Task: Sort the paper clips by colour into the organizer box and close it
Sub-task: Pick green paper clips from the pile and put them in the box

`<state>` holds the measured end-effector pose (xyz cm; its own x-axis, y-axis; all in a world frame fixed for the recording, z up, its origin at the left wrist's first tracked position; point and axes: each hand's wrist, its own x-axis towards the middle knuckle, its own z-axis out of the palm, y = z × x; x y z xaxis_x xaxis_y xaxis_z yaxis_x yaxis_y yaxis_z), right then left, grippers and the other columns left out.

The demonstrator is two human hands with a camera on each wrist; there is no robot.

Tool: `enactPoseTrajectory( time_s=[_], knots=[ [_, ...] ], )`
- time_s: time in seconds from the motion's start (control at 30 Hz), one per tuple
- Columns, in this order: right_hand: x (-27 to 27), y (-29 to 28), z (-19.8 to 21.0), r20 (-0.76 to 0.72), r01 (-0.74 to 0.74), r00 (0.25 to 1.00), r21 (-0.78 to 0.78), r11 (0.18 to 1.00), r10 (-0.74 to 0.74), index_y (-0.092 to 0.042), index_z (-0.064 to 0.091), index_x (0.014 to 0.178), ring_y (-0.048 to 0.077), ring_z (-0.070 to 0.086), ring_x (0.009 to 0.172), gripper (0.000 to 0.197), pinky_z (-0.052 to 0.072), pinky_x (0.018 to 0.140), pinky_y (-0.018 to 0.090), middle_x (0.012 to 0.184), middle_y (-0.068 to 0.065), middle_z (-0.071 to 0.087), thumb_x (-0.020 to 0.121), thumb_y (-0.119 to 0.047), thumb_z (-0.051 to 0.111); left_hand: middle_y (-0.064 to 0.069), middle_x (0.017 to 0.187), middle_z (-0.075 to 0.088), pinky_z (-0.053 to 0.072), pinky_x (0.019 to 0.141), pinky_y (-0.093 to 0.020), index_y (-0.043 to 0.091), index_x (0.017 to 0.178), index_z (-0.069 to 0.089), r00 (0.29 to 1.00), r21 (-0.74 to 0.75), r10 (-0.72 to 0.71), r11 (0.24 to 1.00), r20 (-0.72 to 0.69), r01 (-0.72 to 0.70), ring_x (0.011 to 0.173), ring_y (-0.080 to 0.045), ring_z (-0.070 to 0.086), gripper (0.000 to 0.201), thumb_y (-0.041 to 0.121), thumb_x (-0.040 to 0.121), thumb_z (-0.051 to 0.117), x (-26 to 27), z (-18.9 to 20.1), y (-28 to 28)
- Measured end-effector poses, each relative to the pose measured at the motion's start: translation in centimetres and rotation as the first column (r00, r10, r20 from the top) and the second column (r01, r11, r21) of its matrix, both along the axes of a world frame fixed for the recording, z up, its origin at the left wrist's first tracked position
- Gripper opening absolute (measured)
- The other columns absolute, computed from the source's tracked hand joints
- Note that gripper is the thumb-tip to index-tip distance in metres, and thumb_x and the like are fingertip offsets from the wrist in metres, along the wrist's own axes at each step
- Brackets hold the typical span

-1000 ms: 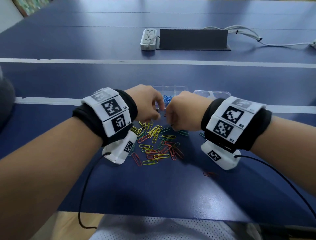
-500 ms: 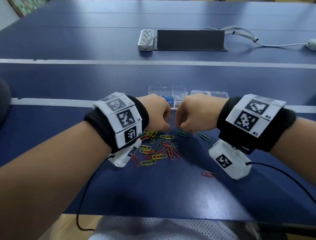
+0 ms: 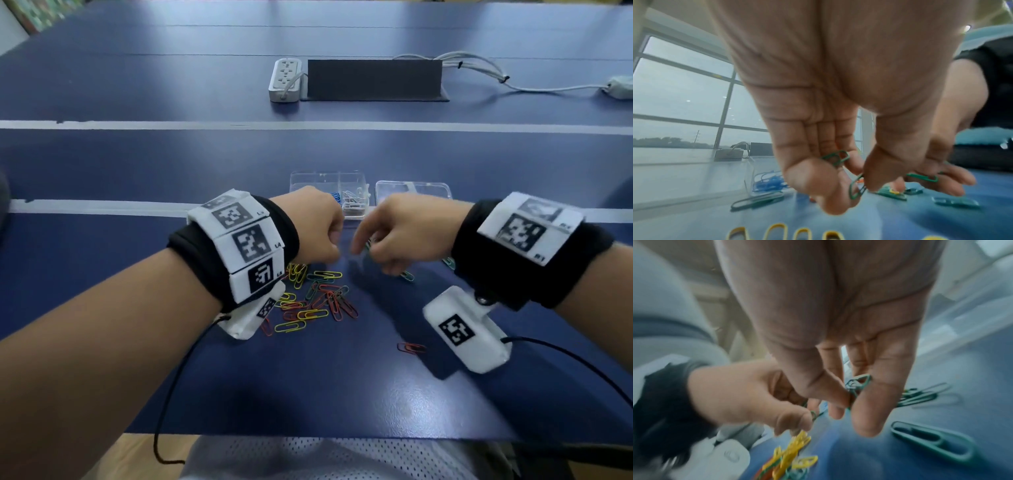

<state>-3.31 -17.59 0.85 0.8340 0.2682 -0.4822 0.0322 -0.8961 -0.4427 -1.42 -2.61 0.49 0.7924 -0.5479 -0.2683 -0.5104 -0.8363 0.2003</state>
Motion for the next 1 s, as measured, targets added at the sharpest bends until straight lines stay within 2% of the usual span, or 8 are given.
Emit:
enactPoseTrajectory(
  time_s=[0.17, 0.23, 0.3, 0.4, 0.53, 0.67, 0.83, 1.0],
  knots=[
    [0.2, -2.6, 0.3, -0.069, 0.216, 0.975, 0.073, 0.974, -0.211, -0.011, 0.072, 0.084, 0.019, 0.070, 0.064, 0.017, 0.057, 0.076, 0.026, 0.073, 0.005, 0.067, 0.083, -0.013, 0.055, 0.013, 0.064, 0.049, 0.040, 0.064, -0.021, 0.025, 0.090, 0.059, 0.996, -0.117, 0.043, 0.992, -0.083, -0.053, 0.062, -0.008, 0.049, 0.014, 0.017, 0.081, 0.054, 0.3, 0.3, -0.4],
    [-0.3, -3.0, 0.3, -0.034, 0.163, 0.986, -0.010, 0.987, -0.163, -0.016, 0.072, 0.081, 0.009, 0.068, 0.062, 0.012, 0.053, 0.070, 0.019, 0.070, 0.002, 0.071, 0.081, -0.021, 0.061, 0.011, 0.060, 0.053, 0.040, 0.057, -0.019, 0.021, 0.086, 0.060, 0.990, -0.128, 0.044, 0.990, -0.132, -0.061, 0.058, -0.005, 0.050, 0.014, 0.014, 0.083, 0.049, 0.4, 0.2, -1.1],
    [-0.9, -2.8, 0.2, 0.046, 0.073, 0.997, -0.117, 0.990, -0.068, -0.021, 0.071, 0.076, -0.004, 0.058, 0.057, 0.008, 0.044, 0.058, 0.008, 0.062, -0.001, 0.070, 0.075, -0.028, 0.068, 0.010, 0.063, 0.049, 0.037, 0.058, -0.022, 0.019, 0.081, 0.057, 0.993, -0.100, 0.029, 0.994, -0.112, -0.040, 0.068, -0.015, 0.050, 0.013, 0.014, 0.086, 0.046, 0.5, -0.2, -2.0],
    [-1.7, -2.2, -0.3, 0.185, -0.008, 0.982, -0.222, 0.975, 0.050, -0.021, 0.070, 0.078, 0.000, 0.043, 0.059, 0.006, 0.034, 0.043, 0.007, 0.059, -0.008, 0.057, 0.073, -0.025, 0.073, 0.004, 0.070, 0.047, 0.034, 0.071, -0.024, 0.017, 0.079, 0.052, 0.996, -0.066, 0.037, 0.997, -0.079, -0.043, 0.082, -0.020, 0.045, 0.013, 0.016, 0.088, 0.043, 0.8, -0.5, -3.4],
    [-2.0, -2.1, -0.8, 0.239, -0.056, 0.965, -0.226, 0.973, 0.111, -0.019, 0.068, 0.080, 0.012, 0.044, 0.067, 0.009, 0.031, 0.049, 0.012, 0.059, -0.011, 0.049, 0.075, -0.013, 0.064, 0.005, 0.070, 0.049, 0.036, 0.069, -0.025, 0.018, 0.082, 0.054, 0.996, -0.047, 0.054, 0.997, -0.070, -0.057, 0.081, -0.018, 0.047, 0.004, 0.021, 0.084, 0.052, 1.2, -0.4, -4.0],
    [-2.1, -2.4, -0.5, 0.215, -0.068, 0.970, -0.220, 0.973, 0.116, -0.025, 0.059, 0.082, 0.003, 0.040, 0.055, 0.014, 0.028, 0.048, 0.011, 0.062, -0.013, 0.045, 0.075, -0.013, 0.063, 0.006, 0.089, 0.046, 0.044, 0.081, -0.028, 0.023, 0.110, 0.063, 0.998, 0.026, -0.056, 0.998, -0.002, 0.056, 0.096, -0.019, 0.052, 0.028, 0.021, 0.082, 0.064, 1.5, -0.8, -3.9],
    [-2.1, -2.9, -0.5, 0.148, -0.032, 0.987, -0.180, 0.983, 0.060, -0.027, 0.068, 0.097, 0.008, 0.048, 0.063, 0.025, 0.036, 0.053, 0.014, 0.072, -0.010, 0.055, 0.075, -0.015, 0.063, 0.002, 0.083, 0.050, 0.039, 0.069, -0.027, 0.022, 0.096, 0.071, 0.996, 0.074, -0.086, 0.994, 0.033, 0.084, 0.086, -0.018, 0.052, 0.016, 0.024, 0.080, 0.070, 1.8, -0.6, -4.2],
    [-1.7, -3.0, 0.7, 0.103, 0.000, 0.995, -0.104, 0.995, 0.011, -0.030, 0.071, 0.089, 0.003, 0.054, 0.055, 0.024, 0.048, 0.063, 0.020, 0.061, -0.006, 0.065, 0.077, -0.014, 0.057, 0.004, 0.066, 0.049, 0.043, 0.068, -0.026, 0.016, 0.085, 0.070, 0.990, 0.054, -0.128, 0.991, 0.062, 0.125, 0.076, -0.017, 0.049, 0.015, 0.021, 0.082, 0.056, 1.7, -0.8, -3.6]
  ],
)
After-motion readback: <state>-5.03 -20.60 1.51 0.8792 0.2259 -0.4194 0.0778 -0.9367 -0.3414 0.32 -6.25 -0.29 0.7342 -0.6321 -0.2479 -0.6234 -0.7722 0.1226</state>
